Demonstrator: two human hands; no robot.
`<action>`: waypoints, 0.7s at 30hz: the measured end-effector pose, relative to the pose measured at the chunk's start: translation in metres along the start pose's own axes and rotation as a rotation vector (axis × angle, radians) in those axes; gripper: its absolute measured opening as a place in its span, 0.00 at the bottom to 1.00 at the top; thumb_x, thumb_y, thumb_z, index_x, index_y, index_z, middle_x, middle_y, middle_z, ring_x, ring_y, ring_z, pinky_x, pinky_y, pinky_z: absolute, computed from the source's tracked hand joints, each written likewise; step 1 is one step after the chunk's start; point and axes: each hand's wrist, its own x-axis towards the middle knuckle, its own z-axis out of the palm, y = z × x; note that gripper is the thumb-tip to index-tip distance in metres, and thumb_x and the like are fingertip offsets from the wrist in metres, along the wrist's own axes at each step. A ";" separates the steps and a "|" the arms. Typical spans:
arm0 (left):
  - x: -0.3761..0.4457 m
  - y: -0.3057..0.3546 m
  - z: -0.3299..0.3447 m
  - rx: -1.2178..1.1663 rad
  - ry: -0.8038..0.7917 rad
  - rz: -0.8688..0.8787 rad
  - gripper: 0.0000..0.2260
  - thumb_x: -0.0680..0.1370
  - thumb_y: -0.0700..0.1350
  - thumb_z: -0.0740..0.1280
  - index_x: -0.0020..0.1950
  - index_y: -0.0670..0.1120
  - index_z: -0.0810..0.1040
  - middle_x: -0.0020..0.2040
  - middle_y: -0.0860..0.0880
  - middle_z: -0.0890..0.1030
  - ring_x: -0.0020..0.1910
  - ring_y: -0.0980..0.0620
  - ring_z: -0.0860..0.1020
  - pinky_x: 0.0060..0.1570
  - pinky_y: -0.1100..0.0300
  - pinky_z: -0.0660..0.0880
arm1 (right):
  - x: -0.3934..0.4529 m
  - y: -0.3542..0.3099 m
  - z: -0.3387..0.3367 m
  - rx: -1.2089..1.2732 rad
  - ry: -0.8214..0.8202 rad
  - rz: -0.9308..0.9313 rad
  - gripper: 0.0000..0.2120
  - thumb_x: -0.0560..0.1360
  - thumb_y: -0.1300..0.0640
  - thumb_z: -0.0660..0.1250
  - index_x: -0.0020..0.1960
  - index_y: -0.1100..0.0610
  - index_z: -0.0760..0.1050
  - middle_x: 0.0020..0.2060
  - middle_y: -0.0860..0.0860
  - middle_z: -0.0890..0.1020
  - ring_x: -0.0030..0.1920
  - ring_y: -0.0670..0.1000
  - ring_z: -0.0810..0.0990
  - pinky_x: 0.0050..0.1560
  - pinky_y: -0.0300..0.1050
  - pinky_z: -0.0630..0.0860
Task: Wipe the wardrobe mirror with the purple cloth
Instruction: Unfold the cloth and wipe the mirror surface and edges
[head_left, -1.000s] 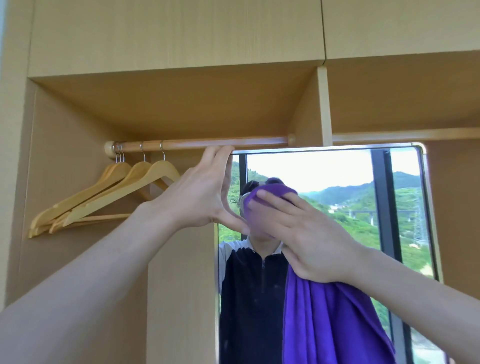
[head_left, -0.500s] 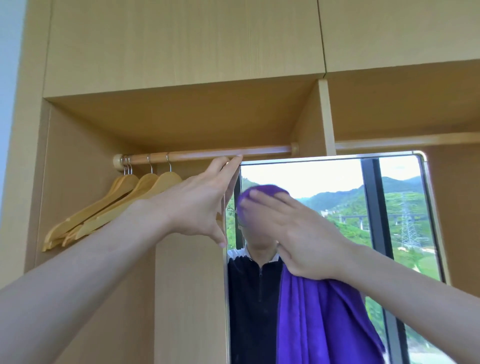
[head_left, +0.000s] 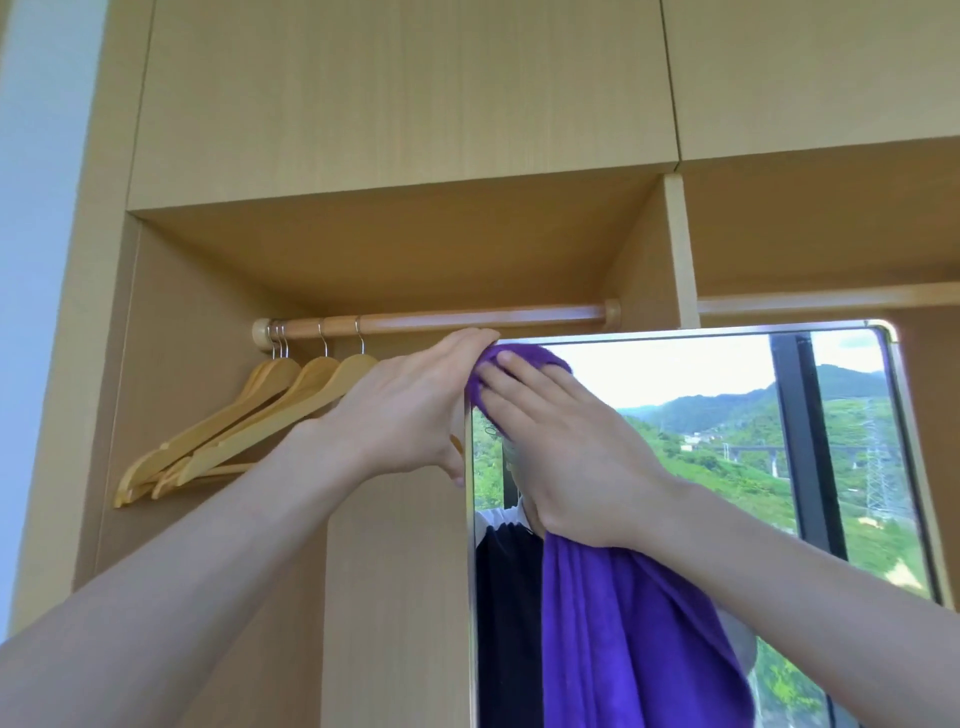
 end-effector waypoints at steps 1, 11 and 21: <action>0.000 -0.001 0.000 0.002 0.000 -0.004 0.61 0.53 0.54 0.87 0.79 0.53 0.57 0.77 0.57 0.67 0.67 0.47 0.76 0.52 0.52 0.78 | -0.002 -0.001 0.000 0.007 -0.015 -0.037 0.41 0.71 0.58 0.68 0.81 0.58 0.59 0.82 0.52 0.57 0.82 0.53 0.51 0.81 0.49 0.47; 0.001 0.002 -0.003 -0.006 -0.013 -0.037 0.62 0.53 0.53 0.87 0.80 0.52 0.56 0.76 0.55 0.69 0.68 0.46 0.75 0.50 0.54 0.73 | -0.002 0.012 -0.013 -0.042 0.048 0.010 0.36 0.64 0.64 0.70 0.73 0.63 0.72 0.75 0.57 0.70 0.77 0.58 0.66 0.76 0.53 0.61; 0.002 0.002 -0.001 -0.007 0.008 -0.031 0.56 0.52 0.53 0.87 0.73 0.55 0.59 0.69 0.57 0.73 0.60 0.46 0.78 0.44 0.52 0.74 | 0.000 0.015 -0.014 -0.126 0.040 0.064 0.36 0.66 0.60 0.72 0.74 0.62 0.71 0.74 0.57 0.72 0.75 0.59 0.69 0.74 0.55 0.66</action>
